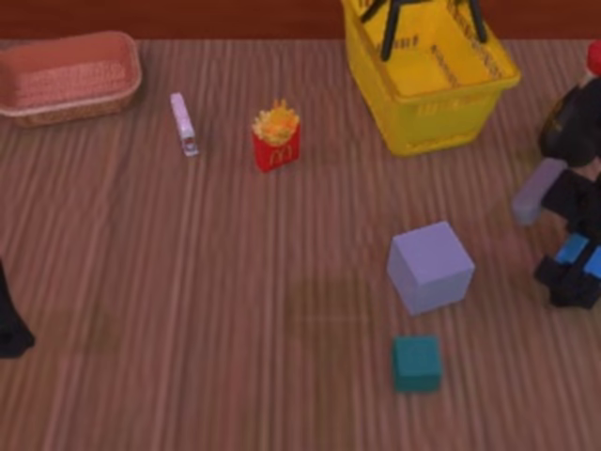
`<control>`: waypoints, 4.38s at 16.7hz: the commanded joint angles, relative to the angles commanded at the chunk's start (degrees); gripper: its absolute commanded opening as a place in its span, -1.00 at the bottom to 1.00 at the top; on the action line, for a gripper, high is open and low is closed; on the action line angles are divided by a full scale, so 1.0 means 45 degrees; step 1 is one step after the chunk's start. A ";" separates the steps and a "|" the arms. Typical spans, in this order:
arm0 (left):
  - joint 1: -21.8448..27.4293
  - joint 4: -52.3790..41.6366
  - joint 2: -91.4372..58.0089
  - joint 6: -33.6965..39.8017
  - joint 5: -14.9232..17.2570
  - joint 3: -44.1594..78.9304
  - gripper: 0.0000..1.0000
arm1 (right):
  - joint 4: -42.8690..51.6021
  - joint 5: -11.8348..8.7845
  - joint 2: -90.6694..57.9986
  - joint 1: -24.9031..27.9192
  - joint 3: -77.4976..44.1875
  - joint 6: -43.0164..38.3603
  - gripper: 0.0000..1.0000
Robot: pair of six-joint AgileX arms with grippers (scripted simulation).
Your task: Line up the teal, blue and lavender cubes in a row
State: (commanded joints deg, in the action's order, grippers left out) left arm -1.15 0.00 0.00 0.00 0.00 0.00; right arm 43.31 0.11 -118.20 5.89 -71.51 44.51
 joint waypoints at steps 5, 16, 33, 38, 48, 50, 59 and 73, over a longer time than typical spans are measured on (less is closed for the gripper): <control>0.0000 0.0000 0.0000 0.0000 0.0000 0.0000 1.00 | 0.0000 0.0000 0.0000 0.0000 0.0000 0.0000 -0.06; 0.0000 0.0000 0.0000 0.0000 0.0000 0.0000 1.00 | 0.0000 0.0000 0.0000 0.0000 0.0000 0.0000 -1.00; 0.0000 0.0000 0.0000 0.0000 0.0000 0.0000 1.00 | 0.3463 -0.0124 0.1650 0.0042 -0.1877 -0.0108 -1.00; 0.0000 0.0000 0.0000 0.0000 0.0000 0.0000 1.00 | 0.3751 -0.0131 0.1385 0.1492 -0.2386 -0.0183 -1.00; 0.0000 0.0000 0.0000 0.0000 0.0000 0.0000 1.00 | 0.4856 -0.0168 0.0759 0.9061 -0.4073 -0.0883 -1.00; 0.0000 0.0000 0.0000 0.0000 0.0000 0.0000 1.00 | 0.4903 -0.0155 0.0792 0.9625 -0.4198 -0.0974 -1.00; 0.0000 0.0000 0.0000 0.0000 0.0000 0.0000 1.00 | 0.3937 -0.0159 0.0550 0.9658 -0.3480 -0.1046 -1.00; 0.0000 0.0000 0.0000 0.0000 0.0000 0.0000 1.00 | 0.1687 -0.0145 -0.0173 0.9744 -0.1967 -0.1038 -0.25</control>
State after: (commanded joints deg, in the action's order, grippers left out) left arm -1.15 0.00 0.00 0.00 0.00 0.00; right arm 50.90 -0.54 -118.98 49.74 -80.36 39.84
